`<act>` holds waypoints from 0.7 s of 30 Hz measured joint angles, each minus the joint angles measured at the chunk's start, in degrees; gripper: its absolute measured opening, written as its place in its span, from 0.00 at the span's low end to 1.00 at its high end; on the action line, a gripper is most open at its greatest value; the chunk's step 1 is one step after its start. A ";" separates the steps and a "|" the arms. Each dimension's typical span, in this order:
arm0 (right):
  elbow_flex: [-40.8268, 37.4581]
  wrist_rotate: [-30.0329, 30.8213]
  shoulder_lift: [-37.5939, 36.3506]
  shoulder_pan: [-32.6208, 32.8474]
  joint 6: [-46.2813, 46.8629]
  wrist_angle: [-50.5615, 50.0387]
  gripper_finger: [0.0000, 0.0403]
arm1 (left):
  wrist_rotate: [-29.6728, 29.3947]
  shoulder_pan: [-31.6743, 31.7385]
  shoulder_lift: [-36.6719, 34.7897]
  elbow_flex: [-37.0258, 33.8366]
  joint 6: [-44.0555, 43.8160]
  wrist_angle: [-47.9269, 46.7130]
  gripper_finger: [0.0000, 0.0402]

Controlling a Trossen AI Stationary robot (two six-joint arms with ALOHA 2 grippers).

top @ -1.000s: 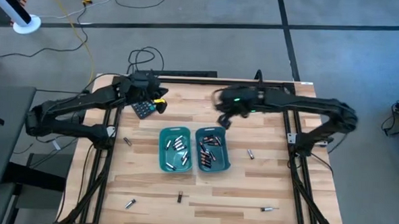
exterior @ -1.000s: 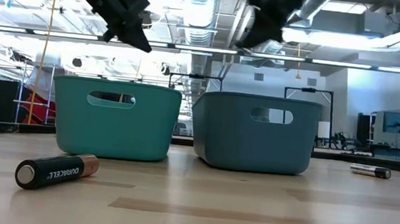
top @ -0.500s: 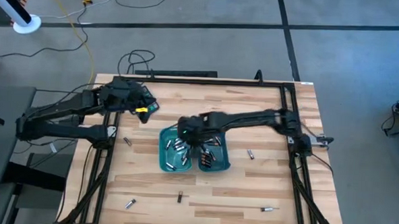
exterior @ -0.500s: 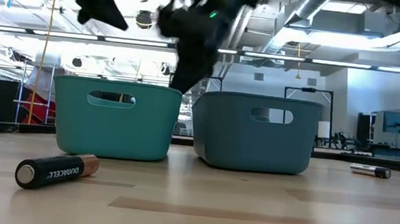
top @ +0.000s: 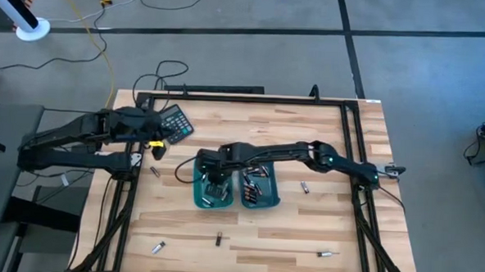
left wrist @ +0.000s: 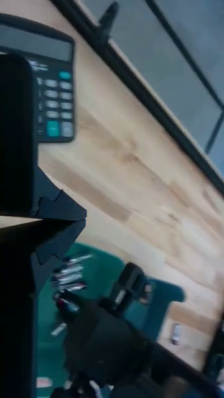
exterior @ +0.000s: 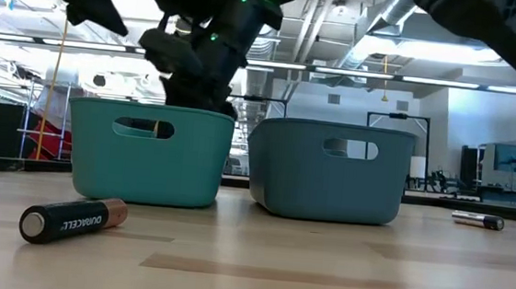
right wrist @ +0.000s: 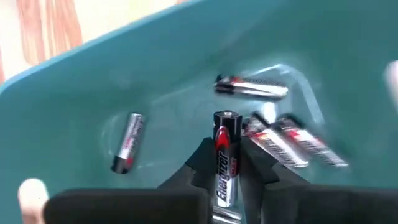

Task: Sort batteries
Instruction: Put the silver battery into the green bin, then put the black battery into the blue bin

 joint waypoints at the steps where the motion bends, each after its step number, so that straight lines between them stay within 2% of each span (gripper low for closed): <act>1: 0.43 -0.84 0.49 -0.14 1.06 -0.18 0.16 | 0.00 -0.24 -0.01 0.00 -0.20 -0.88 0.00; 16: 1.82 -2.00 0.31 -0.89 6.51 -2.05 0.38 | -0.03 -0.55 0.17 0.00 0.25 -2.37 0.01; 21: 6.05 0.21 -2.52 -2.01 6.10 -6.97 0.40 | 1.41 -0.55 0.21 0.00 1.60 -2.32 0.11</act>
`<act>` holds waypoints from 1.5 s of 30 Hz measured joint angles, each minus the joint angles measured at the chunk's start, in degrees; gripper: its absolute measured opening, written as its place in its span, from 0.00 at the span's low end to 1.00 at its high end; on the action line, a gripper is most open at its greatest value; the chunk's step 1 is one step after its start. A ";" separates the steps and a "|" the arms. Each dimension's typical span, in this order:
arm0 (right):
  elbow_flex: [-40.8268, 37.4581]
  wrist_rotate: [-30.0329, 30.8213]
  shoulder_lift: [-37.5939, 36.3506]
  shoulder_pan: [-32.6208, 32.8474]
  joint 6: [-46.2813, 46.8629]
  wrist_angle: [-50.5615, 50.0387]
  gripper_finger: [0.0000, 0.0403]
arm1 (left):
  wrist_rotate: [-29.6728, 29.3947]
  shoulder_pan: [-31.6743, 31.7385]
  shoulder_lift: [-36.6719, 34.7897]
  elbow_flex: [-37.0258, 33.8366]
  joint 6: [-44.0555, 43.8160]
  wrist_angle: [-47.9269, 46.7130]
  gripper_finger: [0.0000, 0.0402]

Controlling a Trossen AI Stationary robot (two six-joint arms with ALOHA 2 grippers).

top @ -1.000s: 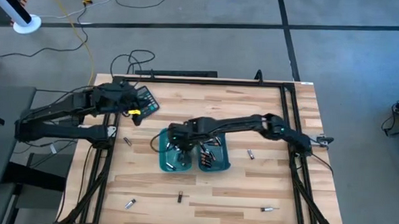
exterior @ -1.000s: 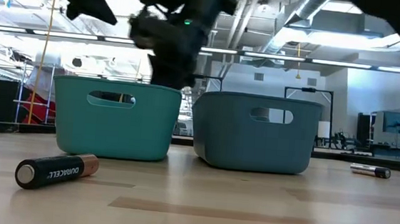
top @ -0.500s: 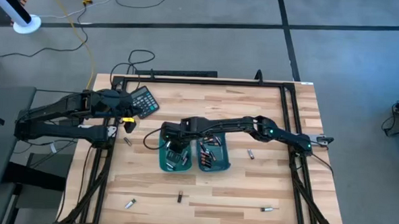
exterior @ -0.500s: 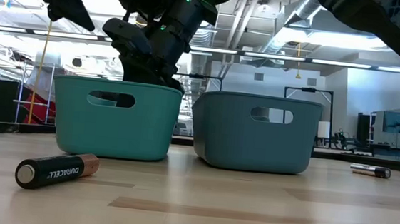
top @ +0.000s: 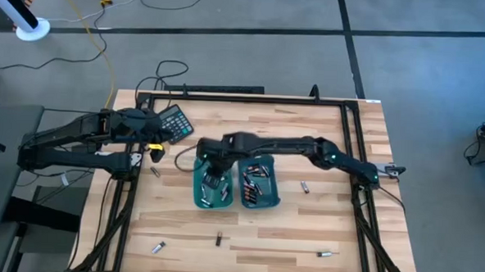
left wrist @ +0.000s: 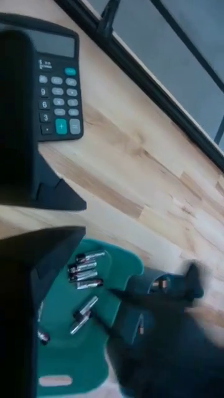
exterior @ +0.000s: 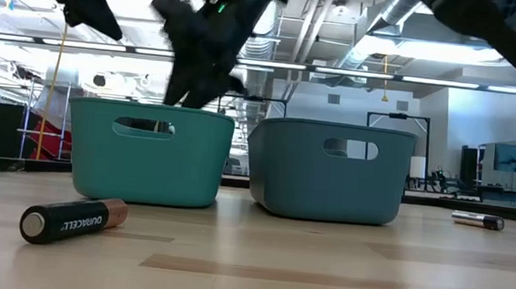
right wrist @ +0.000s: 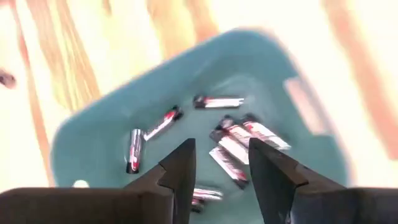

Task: Sort batteries
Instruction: Put the black battery into the blue bin

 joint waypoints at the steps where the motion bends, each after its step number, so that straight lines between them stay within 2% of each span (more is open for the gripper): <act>1: 0.23 0.96 -1.08 -0.30 0.06 -0.81 0.40 | 0.17 0.00 0.27 0.00 0.64 0.00 0.15; 7: 0.02 10.24 -8.43 0.86 0.55 -12.93 0.36 | 0.25 -0.01 1.36 0.00 2.76 0.00 0.31; 10: -0.02 13.97 -12.38 3.64 1.23 -19.01 0.33 | 0.34 -0.07 1.72 0.02 2.94 -1.44 0.33; 13: -3.34 16.52 -16.75 7.21 3.93 -22.15 0.32 | 0.36 -0.07 2.11 0.02 5.73 -3.73 0.33; 17: -15.08 20.37 -24.95 12.31 13.41 -22.37 0.31 | 1.38 -0.07 2.14 0.02 7.50 -6.79 0.31; 22: -35.60 23.65 -38.59 19.62 34.24 -17.96 0.30 | 4.07 -0.33 3.77 0.02 8.17 -11.93 0.30; 26: -51.37 27.01 -48.49 26.70 52.16 -8.07 0.30 | 6.10 -1.02 9.15 0.02 10.06 -17.05 0.31; 29: -60.04 30.45 -53.62 31.18 62.18 -1.29 0.30 | 6.09 -1.81 15.76 0.01 13.54 -19.18 0.31; 33: -66.42 32.65 -56.20 34.37 70.49 2.31 0.30 | 6.09 -3.27 25.05 0.02 17.81 -19.74 0.31; 38: -68.34 32.75 -56.23 35.59 73.49 3.50 0.30 | 5.65 -4.84 34.45 -0.06 20.53 -23.42 0.31; 45: -68.55 32.80 -56.23 35.49 73.06 4.30 0.30 | 5.55 -4.90 36.74 -6.80 21.40 -17.77 0.31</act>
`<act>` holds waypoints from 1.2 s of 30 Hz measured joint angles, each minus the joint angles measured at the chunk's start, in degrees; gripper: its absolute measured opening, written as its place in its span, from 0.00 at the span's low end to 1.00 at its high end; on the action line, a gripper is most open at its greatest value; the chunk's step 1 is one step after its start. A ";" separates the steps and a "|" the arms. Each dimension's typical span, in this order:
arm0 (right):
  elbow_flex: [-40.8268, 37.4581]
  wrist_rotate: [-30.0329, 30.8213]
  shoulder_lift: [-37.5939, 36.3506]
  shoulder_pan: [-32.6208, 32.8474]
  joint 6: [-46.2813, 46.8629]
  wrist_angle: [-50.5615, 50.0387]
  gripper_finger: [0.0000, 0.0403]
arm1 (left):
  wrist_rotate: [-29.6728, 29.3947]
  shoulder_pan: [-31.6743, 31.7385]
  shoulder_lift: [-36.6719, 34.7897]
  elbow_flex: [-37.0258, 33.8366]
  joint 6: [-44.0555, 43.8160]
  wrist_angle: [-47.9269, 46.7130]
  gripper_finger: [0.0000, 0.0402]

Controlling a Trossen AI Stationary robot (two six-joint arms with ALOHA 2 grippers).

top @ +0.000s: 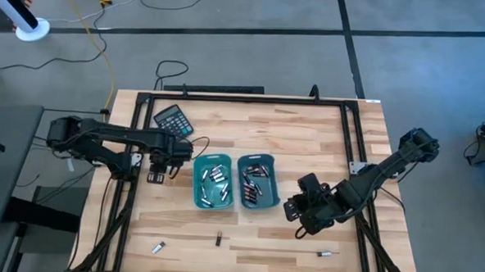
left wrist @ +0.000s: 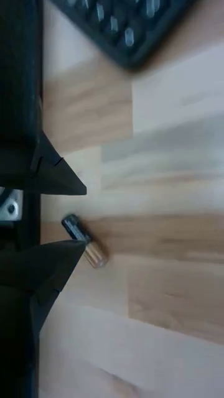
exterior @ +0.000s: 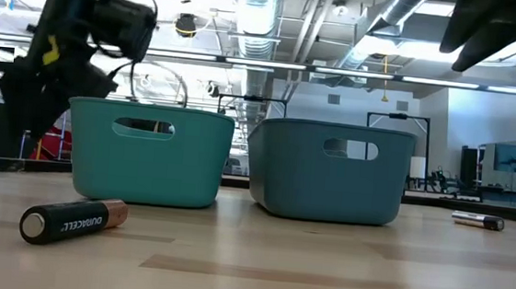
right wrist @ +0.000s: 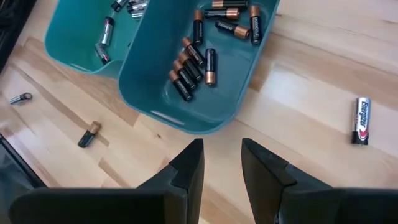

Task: Sort batteries
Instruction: Put the black battery into the blue bin

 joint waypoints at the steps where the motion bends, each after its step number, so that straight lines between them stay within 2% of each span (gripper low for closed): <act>1: 0.00 0.00 0.00 0.00 -0.03 -0.02 0.30 | 0.28 -0.01 0.27 -0.16 0.23 0.08 0.31; 8: 0.00 0.00 0.02 0.00 -0.95 -0.40 0.30 | 5.18 -0.26 0.09 0.51 -4.01 0.40 0.31; 18: 0.00 0.00 0.02 -0.54 -2.67 -0.74 0.30 | 4.69 3.78 0.37 0.33 -39.96 0.18 0.31; 23: 0.02 0.00 0.02 -2.28 -7.89 -0.99 0.30 | 4.44 4.28 0.18 -0.29 -51.11 0.29 0.31; 30: 0.02 -0.05 -0.42 -4.64 -17.59 -4.05 0.30 | 3.46 1.84 -1.10 -4.72 -67.48 0.60 0.31; 36: -3.21 -1.16 -7.34 -2.14 -22.22 -5.40 0.30 | 4.89 0.08 -4.75 -3.82 -84.82 2.58 0.31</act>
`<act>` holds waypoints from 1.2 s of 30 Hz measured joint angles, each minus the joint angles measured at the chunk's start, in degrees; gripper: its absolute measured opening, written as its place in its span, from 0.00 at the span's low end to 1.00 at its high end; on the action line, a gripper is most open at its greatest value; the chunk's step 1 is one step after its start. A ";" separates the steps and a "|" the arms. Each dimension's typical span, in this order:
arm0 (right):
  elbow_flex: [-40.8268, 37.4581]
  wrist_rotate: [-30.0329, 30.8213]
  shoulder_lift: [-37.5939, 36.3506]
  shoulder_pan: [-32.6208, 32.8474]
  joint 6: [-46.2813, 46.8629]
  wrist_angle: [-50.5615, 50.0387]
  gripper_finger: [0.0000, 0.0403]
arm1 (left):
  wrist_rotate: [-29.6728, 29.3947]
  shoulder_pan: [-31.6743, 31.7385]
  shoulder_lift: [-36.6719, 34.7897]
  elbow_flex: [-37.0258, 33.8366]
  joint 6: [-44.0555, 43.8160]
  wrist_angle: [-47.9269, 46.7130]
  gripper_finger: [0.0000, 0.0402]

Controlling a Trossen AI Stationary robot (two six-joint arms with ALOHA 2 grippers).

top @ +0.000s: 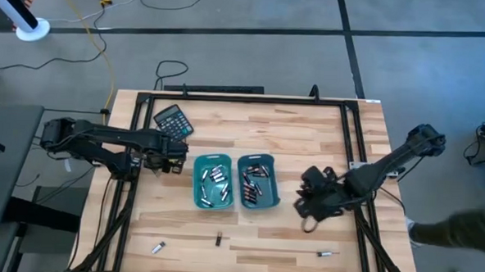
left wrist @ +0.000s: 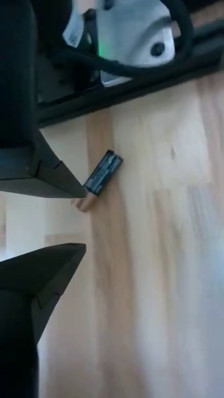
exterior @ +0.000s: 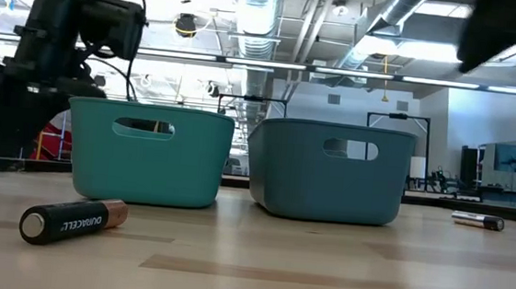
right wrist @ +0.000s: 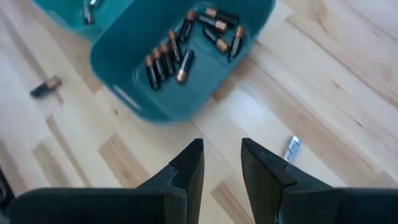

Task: Sort batteries
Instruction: Put the black battery into the blue bin

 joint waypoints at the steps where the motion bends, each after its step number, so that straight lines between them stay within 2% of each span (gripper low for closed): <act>1: -1.92 -0.04 -2.27 1.08 0.64 0.16 0.30 | -0.71 -0.46 -0.68 0.00 -2.66 0.03 0.31; 8: -16.19 -0.31 -16.97 9.16 6.13 7.56 0.30 | -4.15 -4.88 -2.37 0.00 -22.15 -0.33 0.31; 14: -23.03 -0.32 -22.38 12.41 6.10 13.16 0.30 | -6.76 -7.28 0.01 -0.90 -45.31 -0.28 0.31; 26: -26.61 -0.31 -33.16 17.19 6.17 9.46 0.30 | -4.56 -11.38 8.68 -1.84 -62.11 -1.27 0.31; 36: -27.65 -0.37 -36.62 17.64 6.17 6.53 0.30 | -4.51 -10.18 19.60 -1.72 -62.98 1.94 0.31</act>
